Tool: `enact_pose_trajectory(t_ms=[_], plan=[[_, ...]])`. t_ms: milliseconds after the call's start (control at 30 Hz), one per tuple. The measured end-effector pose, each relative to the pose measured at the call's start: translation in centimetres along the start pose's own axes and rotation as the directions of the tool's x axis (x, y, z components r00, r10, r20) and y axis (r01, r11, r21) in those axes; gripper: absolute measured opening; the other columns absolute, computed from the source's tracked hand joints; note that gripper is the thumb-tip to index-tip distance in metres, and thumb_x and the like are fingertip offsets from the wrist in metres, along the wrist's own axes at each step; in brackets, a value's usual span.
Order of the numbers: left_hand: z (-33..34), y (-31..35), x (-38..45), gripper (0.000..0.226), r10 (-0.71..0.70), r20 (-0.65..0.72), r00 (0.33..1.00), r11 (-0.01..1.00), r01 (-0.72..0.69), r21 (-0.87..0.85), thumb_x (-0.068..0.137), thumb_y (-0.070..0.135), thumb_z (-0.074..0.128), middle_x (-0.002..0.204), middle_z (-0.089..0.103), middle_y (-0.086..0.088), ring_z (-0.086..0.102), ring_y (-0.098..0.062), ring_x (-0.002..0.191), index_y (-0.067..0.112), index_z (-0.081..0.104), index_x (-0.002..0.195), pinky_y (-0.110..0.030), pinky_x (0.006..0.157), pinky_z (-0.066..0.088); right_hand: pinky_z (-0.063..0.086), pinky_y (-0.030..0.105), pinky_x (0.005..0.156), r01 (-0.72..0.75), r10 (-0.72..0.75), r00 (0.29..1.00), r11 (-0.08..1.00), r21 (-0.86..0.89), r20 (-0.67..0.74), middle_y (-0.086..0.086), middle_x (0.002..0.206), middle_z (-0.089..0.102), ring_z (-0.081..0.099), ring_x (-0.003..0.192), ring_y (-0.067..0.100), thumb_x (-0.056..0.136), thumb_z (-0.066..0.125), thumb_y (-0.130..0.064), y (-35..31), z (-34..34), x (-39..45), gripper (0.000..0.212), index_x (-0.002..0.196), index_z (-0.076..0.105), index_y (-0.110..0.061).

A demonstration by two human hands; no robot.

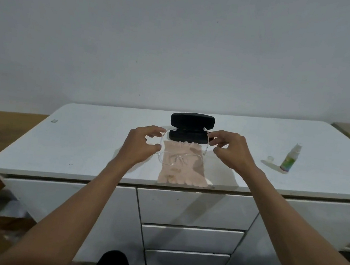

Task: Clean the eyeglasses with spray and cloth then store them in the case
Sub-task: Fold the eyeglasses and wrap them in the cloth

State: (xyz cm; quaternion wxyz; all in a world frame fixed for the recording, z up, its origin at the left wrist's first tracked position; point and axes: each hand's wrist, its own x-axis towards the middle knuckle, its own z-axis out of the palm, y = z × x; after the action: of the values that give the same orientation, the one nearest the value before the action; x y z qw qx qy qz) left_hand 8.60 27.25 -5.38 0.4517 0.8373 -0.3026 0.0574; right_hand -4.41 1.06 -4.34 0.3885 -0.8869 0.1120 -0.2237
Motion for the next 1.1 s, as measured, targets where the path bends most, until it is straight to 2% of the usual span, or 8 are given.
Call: enact_pose_trajectory(t_ms=[167, 333, 433, 500, 600, 900, 1033, 1100], plan=[[-0.4, -1.4, 0.6, 0.038, -0.050, 0.005, 0.999, 0.998, 0.050, 0.023, 0.085, -0.004, 0.065, 0.099, 0.077, 0.002, 0.066, -0.013, 0.094, 0.021, 0.076, 0.111, -0.026, 0.079, 0.051, 0.047, 0.016, 0.067, -0.059, 0.059, 0.998, 0.998, -0.021, 0.004, -0.004, 0.085, 0.077, 0.070, 0.085, 0.009, 0.086, 0.061, 0.001, 1.6, 0.1, 1.0, 0.034, 0.106, 0.080, -0.020], [1.0, -2.0, 3.0, 0.014, -0.151, 0.072, 0.986, 0.988, 0.153, -0.023, 0.088, 0.006, 0.077, 0.087, 0.075, -0.001, 0.066, 0.007, 0.068, 0.014, 0.082, 0.099, -0.003, 0.062, 0.046, 0.037, 0.007, 0.053, -0.115, 0.117, 0.988, 0.993, -0.027, 0.105, -0.006, 0.078, 0.073, 0.063, 0.070, -0.003, 0.091, 0.073, -0.012, 2.4, 1.1, 3.0, 0.016, 0.088, 0.079, -0.026], [1.9, -2.1, 4.5, 0.015, -0.174, 0.113, 0.978, 0.983, 0.179, -0.035, 0.084, 0.004, 0.082, 0.092, 0.078, -0.008, 0.066, 0.007, 0.063, 0.014, 0.082, 0.095, -0.019, 0.070, 0.057, 0.040, 0.008, 0.057, -0.113, 0.123, 0.978, 0.991, -0.069, 0.169, -0.011, 0.077, 0.073, 0.064, 0.075, 0.003, 0.088, 0.078, -0.017, 2.3, 1.8, 4.4, 0.013, 0.082, 0.078, -0.028], [2.4, -2.2, 5.4, 0.015, -0.179, 0.132, 0.975, 0.984, 0.180, 0.001, 0.081, 0.009, 0.086, 0.097, 0.079, -0.012, 0.071, -0.013, 0.072, 0.016, 0.082, 0.093, -0.030, 0.074, 0.059, 0.050, 0.015, 0.069, -0.100, 0.118, 0.972, 0.990, -0.096, 0.205, -0.007, 0.078, 0.075, 0.067, 0.082, 0.011, 0.088, 0.081, -0.019, 2.2, 2.3, 5.4, 0.003, 0.086, 0.082, -0.021], [2.7, -2.4, 6.3, 0.014, -0.223, 0.178, 0.958, 0.975, 0.216, 0.055, 0.074, 0.021, 0.092, 0.092, 0.078, -0.005, 0.072, -0.029, 0.088, 0.024, 0.082, 0.084, -0.042, 0.084, 0.057, 0.053, 0.026, 0.072, -0.074, 0.107, 0.963, 0.987, -0.143, 0.247, 0.000, 0.085, 0.077, 0.070, 0.087, 0.019, 0.086, 0.082, -0.020, 2.2, 2.8, 6.4, 0.004, 0.089, 0.084, -0.018], [2.9, -2.5, 7.1, 0.010, -0.213, 0.308, 0.927, 0.977, 0.207, 0.051, 0.078, 0.005, 0.087, 0.077, 0.071, -0.008, 0.062, -0.016, 0.071, 0.009, 0.078, 0.074, -0.012, 0.061, 0.046, 0.048, 0.019, 0.072, -0.028, 0.142, 0.920, 0.954, -0.298, 0.367, -0.010, 0.083, 0.073, 0.067, 0.081, 0.005, 0.081, 0.086, -0.024, 2.1, 3.3, 7.8, 0.021, 0.069, 0.072, -0.034], [2.0, -2.0, 7.0, 0.007, -0.206, 0.412, 0.888, 0.956, 0.273, -0.111, 0.077, 0.000, 0.083, 0.077, 0.067, -0.014, 0.064, -0.025, 0.081, 0.000, 0.076, 0.080, -0.036, 0.084, 0.052, 0.045, 0.016, 0.063, -0.058, 0.143, 0.899, 0.976, -0.210, 0.415, -0.015, 0.071, 0.070, 0.063, 0.072, 0.003, 0.086, 0.078, -0.011, 1.6, 2.4, 7.6, 0.028, 0.067, 0.073, -0.030], [1.6, -1.8, 7.0, 0.006, -0.200, 0.428, 0.881, 0.944, 0.290, -0.157, 0.079, -0.002, 0.081, 0.078, 0.071, -0.014, 0.067, -0.021, 0.079, -0.002, 0.076, 0.081, -0.032, 0.078, 0.055, 0.042, 0.014, 0.055, -0.139, 0.159, 0.880, 0.987, -0.078, 0.447, -0.015, 0.062, 0.068, 0.059, 0.061, 0.004, 0.089, 0.069, 0.003, 1.3, 1.8, 7.3, 0.029, 0.073, 0.076, -0.020]])
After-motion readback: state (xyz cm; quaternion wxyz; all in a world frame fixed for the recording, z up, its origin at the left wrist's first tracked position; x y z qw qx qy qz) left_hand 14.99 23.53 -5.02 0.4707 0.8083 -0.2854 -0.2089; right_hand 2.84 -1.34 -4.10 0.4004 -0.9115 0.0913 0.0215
